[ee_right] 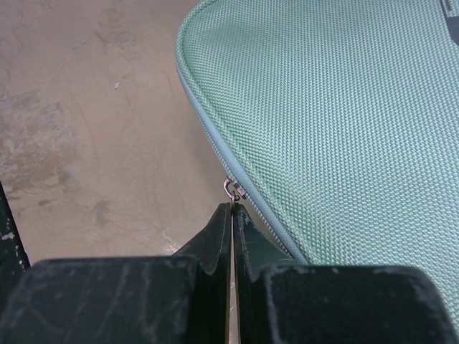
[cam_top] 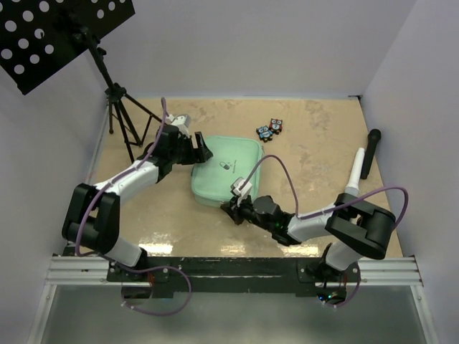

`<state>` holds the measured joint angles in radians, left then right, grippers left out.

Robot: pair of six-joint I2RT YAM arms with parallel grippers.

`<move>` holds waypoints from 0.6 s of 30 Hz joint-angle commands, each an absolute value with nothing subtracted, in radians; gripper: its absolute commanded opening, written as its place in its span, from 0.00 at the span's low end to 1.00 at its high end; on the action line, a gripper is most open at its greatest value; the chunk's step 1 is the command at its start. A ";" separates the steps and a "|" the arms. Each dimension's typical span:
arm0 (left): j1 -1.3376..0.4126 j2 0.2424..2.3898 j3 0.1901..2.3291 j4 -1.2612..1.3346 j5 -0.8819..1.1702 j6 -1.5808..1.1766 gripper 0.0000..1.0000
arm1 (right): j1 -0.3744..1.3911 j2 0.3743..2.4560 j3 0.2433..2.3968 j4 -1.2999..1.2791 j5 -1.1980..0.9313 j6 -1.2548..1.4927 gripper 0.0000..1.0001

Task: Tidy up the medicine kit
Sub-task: Zip the medicine box at the center of the board.

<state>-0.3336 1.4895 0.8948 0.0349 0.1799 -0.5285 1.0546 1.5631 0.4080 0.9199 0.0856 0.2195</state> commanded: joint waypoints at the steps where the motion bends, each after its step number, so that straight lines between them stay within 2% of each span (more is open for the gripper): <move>1: -0.325 1.546 0.995 0.008 0.324 -0.394 0.82 | 1.063 1.505 0.385 0.931 0.046 0.190 0.00; 8: -0.301 1.588 1.031 -0.069 0.310 -0.350 0.78 | 1.063 1.500 0.383 0.927 0.029 0.190 0.00; 10: -0.292 1.597 1.023 -0.069 0.334 -0.348 0.72 | 1.063 1.499 0.383 0.927 0.028 0.187 0.00; 15: -0.282 1.621 0.994 -0.044 0.425 -0.361 0.49 | 1.063 1.499 0.385 0.925 0.025 0.186 0.00; 18: -0.279 1.631 0.994 -0.043 0.448 -0.357 0.45 | 1.063 1.493 0.387 0.920 0.026 0.183 0.00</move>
<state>-0.2832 1.6154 0.9928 -0.0540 0.3588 -0.3733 1.0538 1.5185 0.3859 0.8890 0.0586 0.2001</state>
